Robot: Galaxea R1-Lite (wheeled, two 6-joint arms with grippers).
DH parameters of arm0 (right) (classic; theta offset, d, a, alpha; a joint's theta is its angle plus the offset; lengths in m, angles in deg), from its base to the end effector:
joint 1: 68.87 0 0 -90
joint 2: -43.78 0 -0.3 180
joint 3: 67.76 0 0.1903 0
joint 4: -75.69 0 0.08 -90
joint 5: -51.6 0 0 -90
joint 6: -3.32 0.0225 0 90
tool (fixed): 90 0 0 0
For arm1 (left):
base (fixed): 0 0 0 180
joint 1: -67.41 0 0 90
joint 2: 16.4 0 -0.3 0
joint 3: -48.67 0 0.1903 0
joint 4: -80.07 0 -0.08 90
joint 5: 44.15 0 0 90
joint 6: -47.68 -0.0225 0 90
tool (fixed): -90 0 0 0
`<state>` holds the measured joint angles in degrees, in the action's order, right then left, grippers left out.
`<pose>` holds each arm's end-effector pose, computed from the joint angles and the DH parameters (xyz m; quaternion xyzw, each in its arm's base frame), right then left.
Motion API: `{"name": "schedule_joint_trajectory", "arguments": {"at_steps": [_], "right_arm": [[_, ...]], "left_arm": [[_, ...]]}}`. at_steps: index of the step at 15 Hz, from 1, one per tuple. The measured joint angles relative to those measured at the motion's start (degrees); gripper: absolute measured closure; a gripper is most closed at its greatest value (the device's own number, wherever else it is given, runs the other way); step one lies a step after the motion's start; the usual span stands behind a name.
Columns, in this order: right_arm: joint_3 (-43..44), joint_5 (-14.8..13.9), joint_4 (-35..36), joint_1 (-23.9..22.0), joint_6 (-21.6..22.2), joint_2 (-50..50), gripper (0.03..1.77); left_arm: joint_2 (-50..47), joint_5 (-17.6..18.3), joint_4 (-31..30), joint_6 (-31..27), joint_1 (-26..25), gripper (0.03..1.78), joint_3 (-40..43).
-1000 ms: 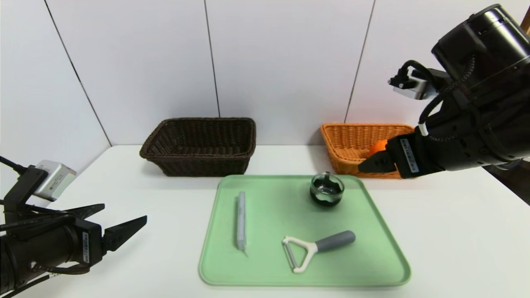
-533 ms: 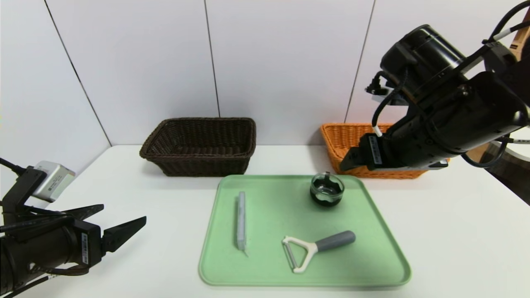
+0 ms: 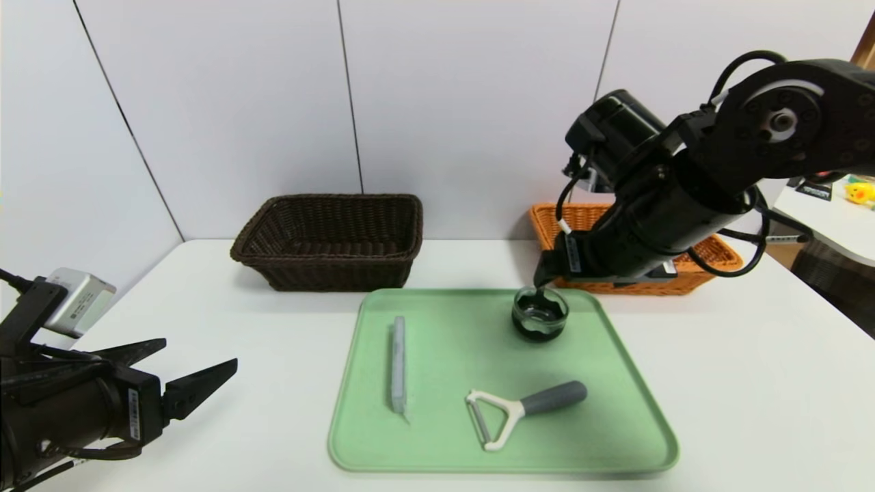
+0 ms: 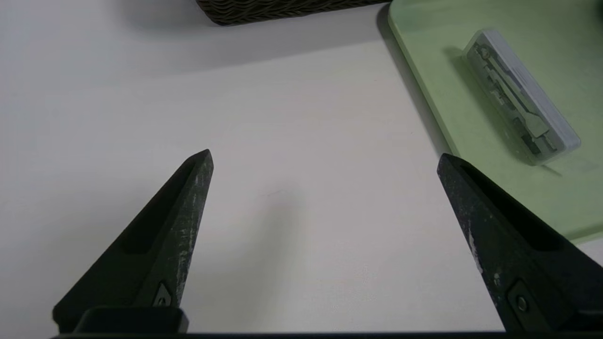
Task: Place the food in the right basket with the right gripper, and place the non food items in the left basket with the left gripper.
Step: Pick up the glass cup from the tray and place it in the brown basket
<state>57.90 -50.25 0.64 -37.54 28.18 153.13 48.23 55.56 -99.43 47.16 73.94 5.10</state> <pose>0.2885 0.1702 0.2493 0.0086 0.4771 0.0458 0.8776 0.1427 -0.0202 0.1651 -0.0008 0.1863 -0.1396 0.9725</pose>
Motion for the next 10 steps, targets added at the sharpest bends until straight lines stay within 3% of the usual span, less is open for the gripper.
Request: {"name": "schedule_joint_trajectory", "arguments": {"at_steps": [5, 10], "right_arm": [[-0.6, 0.0, 1.5, -3.5, -0.4, 3.9, 0.11], [-3.4, 0.1, 5.0, -4.1, -0.8, 5.1, 0.10]], "left_arm": [[-0.4, 0.0, 0.0, 0.0, 0.0, 0.12, 0.4], [-0.5, 0.0, 0.0, 0.0, 0.0, 0.12, 0.3]]}}
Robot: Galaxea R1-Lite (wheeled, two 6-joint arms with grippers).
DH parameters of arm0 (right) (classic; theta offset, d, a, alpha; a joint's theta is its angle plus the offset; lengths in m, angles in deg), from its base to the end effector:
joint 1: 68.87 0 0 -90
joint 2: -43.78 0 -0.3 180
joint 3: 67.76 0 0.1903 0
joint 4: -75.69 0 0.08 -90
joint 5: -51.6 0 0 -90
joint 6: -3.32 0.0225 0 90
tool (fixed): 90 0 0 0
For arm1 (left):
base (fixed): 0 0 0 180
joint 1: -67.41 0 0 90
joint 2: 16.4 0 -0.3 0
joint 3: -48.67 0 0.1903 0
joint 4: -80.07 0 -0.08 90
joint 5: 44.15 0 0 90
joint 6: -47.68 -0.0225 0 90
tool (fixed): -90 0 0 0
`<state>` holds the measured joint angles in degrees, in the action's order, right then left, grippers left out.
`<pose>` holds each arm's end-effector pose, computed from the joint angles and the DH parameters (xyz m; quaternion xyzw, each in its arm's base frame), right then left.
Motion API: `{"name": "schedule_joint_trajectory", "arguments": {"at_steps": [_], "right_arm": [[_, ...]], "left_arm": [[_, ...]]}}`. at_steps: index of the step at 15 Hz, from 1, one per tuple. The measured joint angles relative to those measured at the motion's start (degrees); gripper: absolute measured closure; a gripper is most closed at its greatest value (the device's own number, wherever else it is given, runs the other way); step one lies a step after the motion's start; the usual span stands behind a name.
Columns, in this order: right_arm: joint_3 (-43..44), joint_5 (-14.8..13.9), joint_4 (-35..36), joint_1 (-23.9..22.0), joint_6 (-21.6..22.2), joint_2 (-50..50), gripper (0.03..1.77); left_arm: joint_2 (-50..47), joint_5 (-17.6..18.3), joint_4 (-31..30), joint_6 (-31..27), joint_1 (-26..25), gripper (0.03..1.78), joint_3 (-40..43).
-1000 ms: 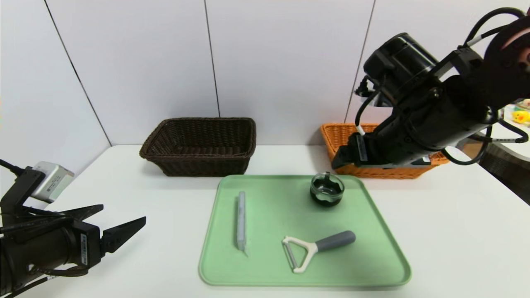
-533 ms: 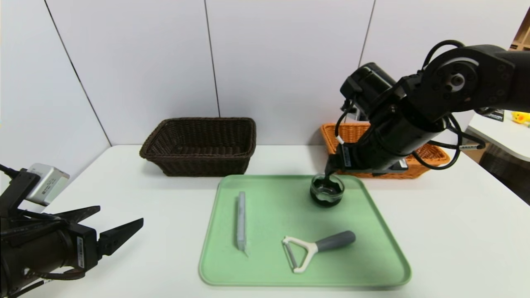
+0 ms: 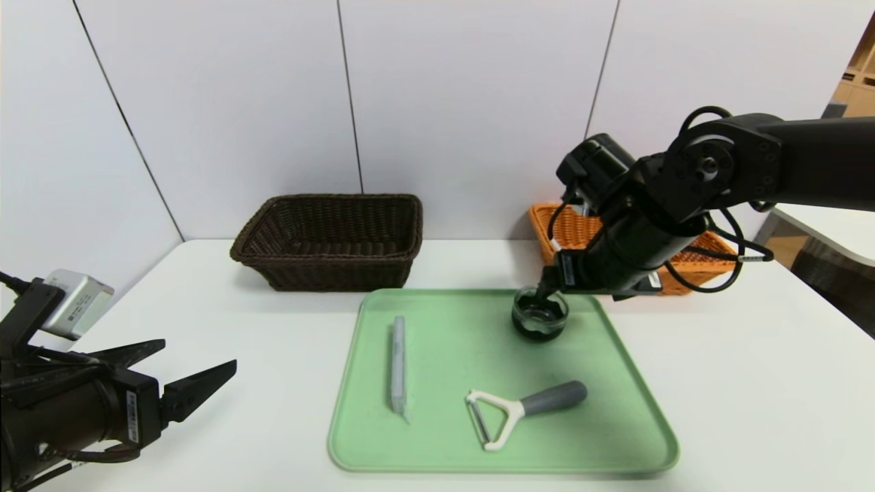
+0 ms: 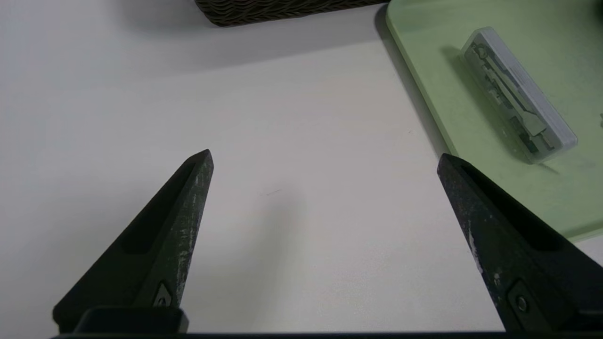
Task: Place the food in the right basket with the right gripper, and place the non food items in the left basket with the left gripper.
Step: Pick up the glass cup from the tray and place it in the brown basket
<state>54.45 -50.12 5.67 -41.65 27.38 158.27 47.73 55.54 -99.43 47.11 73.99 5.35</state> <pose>0.3225 0.1608 0.2082 0.0081 0.5010 0.0112 0.8653 0.1408 -0.0201 0.1652 -0.0002 0.1841 -0.1400 0.9729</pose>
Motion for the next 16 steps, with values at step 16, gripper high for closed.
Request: {"name": "schedule_joint_trajectory", "arguments": {"at_steps": [16], "right_arm": [[-4.9, -0.1, 7.9, -0.3, -0.4, 3.4, 0.10]], "left_arm": [[0.0, 0.0, 0.0, -0.4, 0.0, 0.12, 0.1]]}}
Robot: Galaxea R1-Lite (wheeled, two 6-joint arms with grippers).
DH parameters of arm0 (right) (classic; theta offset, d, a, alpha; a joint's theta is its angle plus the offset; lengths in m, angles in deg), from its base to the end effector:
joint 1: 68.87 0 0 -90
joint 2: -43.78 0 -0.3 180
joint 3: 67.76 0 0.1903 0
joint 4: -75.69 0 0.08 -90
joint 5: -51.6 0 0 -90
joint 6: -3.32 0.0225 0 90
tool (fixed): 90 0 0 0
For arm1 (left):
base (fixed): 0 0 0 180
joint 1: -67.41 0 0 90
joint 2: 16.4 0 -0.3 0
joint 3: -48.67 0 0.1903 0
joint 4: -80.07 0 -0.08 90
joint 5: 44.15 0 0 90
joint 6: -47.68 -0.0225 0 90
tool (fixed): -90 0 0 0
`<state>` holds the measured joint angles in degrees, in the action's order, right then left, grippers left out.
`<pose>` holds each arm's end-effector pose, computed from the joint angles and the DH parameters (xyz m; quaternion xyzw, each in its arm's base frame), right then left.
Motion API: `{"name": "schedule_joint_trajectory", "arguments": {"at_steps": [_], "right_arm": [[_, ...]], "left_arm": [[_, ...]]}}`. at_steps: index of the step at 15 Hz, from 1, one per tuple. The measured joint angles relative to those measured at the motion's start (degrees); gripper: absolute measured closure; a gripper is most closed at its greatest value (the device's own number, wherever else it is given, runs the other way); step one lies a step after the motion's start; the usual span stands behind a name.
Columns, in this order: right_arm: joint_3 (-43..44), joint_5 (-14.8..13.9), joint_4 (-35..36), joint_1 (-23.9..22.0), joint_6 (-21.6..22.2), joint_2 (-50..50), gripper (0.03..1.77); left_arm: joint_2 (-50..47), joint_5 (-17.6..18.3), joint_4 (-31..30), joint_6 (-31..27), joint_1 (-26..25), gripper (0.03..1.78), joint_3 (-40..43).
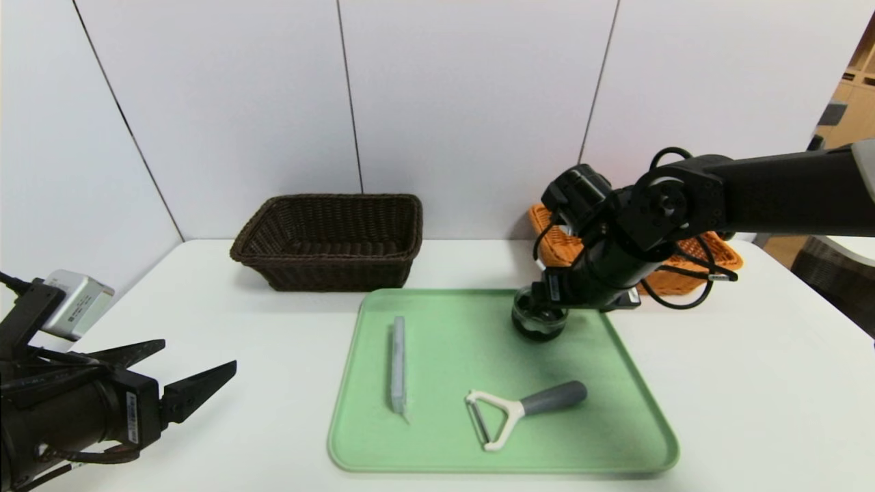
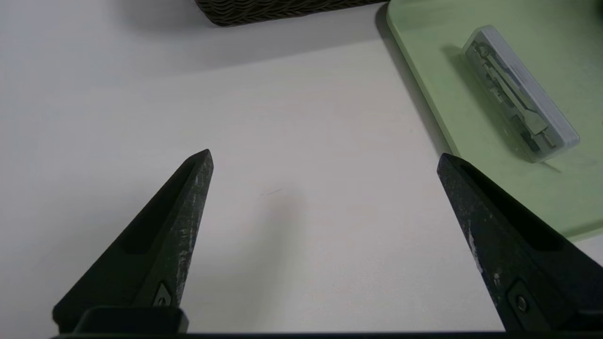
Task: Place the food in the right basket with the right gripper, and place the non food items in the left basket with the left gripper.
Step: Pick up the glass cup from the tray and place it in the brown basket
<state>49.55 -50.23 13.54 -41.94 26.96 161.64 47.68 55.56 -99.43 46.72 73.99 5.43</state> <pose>0.3385 0.1668 0.1727 0.0044 0.5034 0.0093 0.8640 0.1405 -0.0200 0.1649 0.0031 0.1839 -0.1408 0.9728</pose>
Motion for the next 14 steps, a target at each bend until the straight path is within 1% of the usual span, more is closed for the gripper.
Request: {"name": "schedule_joint_trajectory", "arguments": {"at_steps": [1, 3, 4, 7, 8, 9, 10, 14], "right_arm": [[0.0, 0.0, 0.0, 0.0, -0.1, 0.1, 0.19], [0.0, 0.0, 0.0, 0.1, -0.2, 0.1, 0.54], [0.0, -0.1, 0.0, 0.0, -0.2, 0.2, 0.68], [-0.1, -0.1, 0.0, 0.0, -0.1, 0.2, 1.01], [-0.2, -0.2, 0.0, 0.0, -0.2, 0.1, 1.21], [-0.3, -0.1, 0.2, 0.0, -0.1, 0.1, 1.70], [-0.3, -0.1, 0.0, 0.0, -0.1, 0.1, 1.74], [-0.4, -0.2, 0.0, 0.0, 0.0, -0.1, 1.74]], "left_arm": [[0.0, 0.0, 0.0, 0.0, 0.0, 0.12, 0.0], [-0.1, 0.0, 0.0, 0.0, 0.0, 0.12, 0.0], [-0.2, 0.0, 0.0, 0.0, 0.0, 0.12, 0.0], [-0.3, 0.0, 0.1, 0.0, 0.0, 0.12, 0.1], [-0.3, 0.0, 0.0, 0.0, 0.0, 0.12, 0.1], [-0.3, 0.0, 0.0, -0.1, 0.0, 0.12, 0.1], [-0.3, 0.0, 0.0, -0.1, 0.0, 0.12, 0.1], [-0.3, 0.0, 0.0, -0.1, 0.0, 0.12, 0.1]]}}
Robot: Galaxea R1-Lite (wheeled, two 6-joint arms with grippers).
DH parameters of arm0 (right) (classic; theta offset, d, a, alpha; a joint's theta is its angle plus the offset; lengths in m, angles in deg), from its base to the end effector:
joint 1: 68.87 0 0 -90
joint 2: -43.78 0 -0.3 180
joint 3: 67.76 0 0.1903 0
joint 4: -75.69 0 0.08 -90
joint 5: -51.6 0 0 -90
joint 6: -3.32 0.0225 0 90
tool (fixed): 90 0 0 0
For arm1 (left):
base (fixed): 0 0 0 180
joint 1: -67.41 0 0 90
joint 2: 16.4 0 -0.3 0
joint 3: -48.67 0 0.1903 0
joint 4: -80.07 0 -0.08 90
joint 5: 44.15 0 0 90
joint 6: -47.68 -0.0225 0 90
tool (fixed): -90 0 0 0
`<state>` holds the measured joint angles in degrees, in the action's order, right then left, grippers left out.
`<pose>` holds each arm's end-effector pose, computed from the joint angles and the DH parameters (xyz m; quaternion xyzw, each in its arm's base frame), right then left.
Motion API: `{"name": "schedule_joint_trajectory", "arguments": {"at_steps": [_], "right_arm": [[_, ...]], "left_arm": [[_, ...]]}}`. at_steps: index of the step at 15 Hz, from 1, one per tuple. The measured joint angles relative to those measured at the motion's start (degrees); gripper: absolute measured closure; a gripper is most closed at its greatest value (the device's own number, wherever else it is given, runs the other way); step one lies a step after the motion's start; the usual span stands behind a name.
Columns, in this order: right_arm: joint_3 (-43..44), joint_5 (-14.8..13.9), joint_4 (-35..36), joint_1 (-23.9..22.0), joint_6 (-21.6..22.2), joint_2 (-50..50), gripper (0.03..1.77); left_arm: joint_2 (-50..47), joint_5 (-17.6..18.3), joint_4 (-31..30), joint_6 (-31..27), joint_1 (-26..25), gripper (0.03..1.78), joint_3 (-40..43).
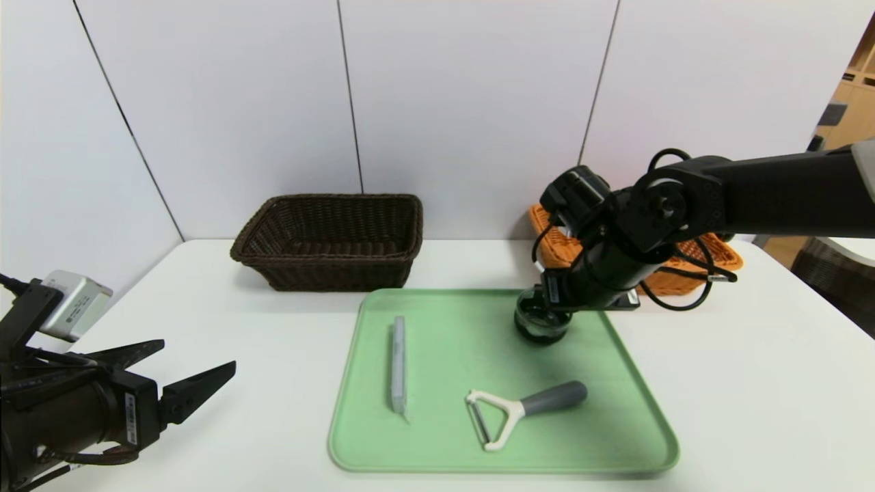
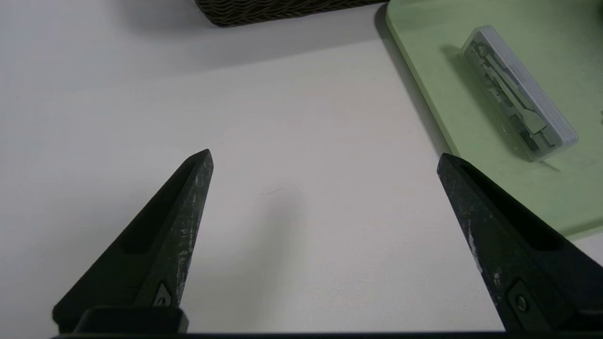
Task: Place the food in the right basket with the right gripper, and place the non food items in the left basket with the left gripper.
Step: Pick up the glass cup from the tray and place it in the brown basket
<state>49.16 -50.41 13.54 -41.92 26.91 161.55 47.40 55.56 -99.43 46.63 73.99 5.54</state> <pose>0.3376 0.1664 0.1717 0.0022 0.5048 0.0078 0.8632 0.1395 -0.0199 0.1651 0.0039 0.1823 -0.1409 0.9731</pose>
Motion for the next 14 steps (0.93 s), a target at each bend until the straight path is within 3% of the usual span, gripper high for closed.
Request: {"name": "schedule_joint_trajectory", "arguments": {"at_steps": [6, 14], "right_arm": [[-0.5, 0.2, -0.1, 0.7, 0.1, -1.5, 1.74], [0.2, -0.1, -0.3, 7.0, -1.3, -9.3, 1.74]], "left_arm": [[0.0, 0.0, 0.0, 0.0, 0.0, 0.12, 0.0], [0.0, 0.0, 0.0, -1.2, 0.1, 0.12, -0.3]]}}
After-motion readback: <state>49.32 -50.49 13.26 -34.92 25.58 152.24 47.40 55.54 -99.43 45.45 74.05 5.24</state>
